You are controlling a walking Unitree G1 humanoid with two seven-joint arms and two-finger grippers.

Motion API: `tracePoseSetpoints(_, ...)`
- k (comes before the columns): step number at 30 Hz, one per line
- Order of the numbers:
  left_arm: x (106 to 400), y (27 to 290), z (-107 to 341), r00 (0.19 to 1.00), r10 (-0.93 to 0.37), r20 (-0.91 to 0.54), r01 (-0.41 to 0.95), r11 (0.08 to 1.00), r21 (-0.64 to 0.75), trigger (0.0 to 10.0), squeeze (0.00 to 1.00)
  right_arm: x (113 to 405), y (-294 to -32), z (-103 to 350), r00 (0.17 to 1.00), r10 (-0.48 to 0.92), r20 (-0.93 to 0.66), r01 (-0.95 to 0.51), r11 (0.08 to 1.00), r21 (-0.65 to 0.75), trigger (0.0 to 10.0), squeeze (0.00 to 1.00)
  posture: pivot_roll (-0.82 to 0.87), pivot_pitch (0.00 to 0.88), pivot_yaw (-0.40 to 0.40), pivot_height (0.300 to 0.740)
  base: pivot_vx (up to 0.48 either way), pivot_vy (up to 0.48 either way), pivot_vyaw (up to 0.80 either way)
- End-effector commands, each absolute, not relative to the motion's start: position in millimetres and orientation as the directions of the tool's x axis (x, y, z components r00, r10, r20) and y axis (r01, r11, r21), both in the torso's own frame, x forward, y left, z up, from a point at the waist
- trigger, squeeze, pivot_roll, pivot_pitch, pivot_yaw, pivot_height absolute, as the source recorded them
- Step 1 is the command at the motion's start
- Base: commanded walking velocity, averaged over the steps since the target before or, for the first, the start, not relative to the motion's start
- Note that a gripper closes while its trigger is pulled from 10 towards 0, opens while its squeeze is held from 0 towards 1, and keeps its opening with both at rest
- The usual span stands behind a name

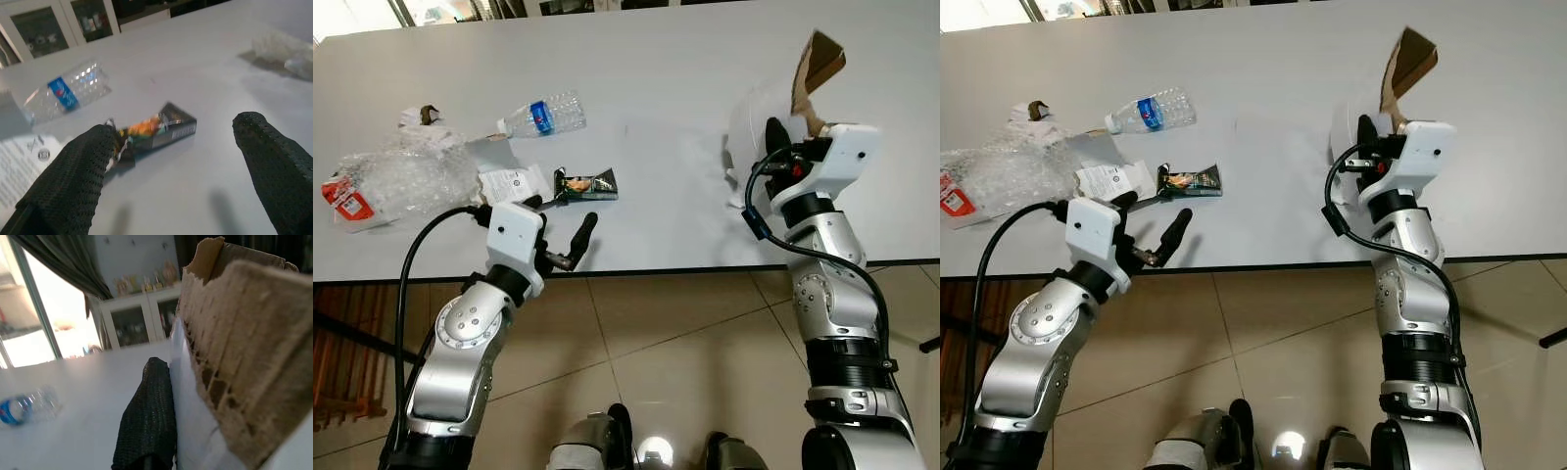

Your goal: Picking trash to rubbish bin

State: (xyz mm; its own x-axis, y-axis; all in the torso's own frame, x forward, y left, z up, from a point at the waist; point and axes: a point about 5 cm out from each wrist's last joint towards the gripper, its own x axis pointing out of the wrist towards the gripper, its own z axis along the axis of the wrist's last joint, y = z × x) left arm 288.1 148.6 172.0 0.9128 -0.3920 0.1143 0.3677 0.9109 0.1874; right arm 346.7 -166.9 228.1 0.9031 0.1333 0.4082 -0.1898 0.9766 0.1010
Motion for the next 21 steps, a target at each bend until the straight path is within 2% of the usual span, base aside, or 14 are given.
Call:
tracePoseSetpoints(1,287.3,147.1,173.9,0.906,-0.407,0.116,0.383,0.905,0.184,10.0,0.00,343.2,-161.4,239.0,0.883,0.159,0.441,-0.207,0.977,0.061,10.0,0.00,0.08,0.158,0.138,0.740,0.000,0.000,0.00)
tracePoseSetpoints(5,288.8,142.9,173.2,0.902,-0.415,0.118,0.392,0.903,0.176,10.0,0.00,345.0,-152.6,267.6,0.839,0.211,0.502,-0.233,0.972,-0.019,10.0,0.00,0.07,0.142,0.130,0.740,0.000,0.000,0.00)
tracePoseSetpoints(10,288.4,140.0,173.6,0.903,-0.410,0.130,0.388,0.907,0.162,10.0,0.00,341.2,-146.7,300.8,0.788,0.245,0.565,-0.271,0.962,-0.040,10.0,0.00,0.07,0.141,0.109,0.740,0.000,0.000,0.00)
tracePoseSetpoints(15,286.2,140.9,173.3,0.909,-0.395,0.133,0.374,0.914,0.157,10.0,0.00,328.3,-143.3,299.1,0.788,0.255,0.561,-0.279,0.959,-0.044,10.0,0.00,0.07,0.144,0.103,0.740,0.000,0.000,0.00)
tracePoseSetpoints(21,290.2,150.6,167.0,0.952,-0.278,0.128,0.255,0.951,0.175,10.0,0.00,308.9,-148.5,267.3,0.846,0.241,0.476,-0.237,0.969,-0.070,10.0,0.00,0.05,0.145,0.097,0.740,0.000,0.000,0.00)
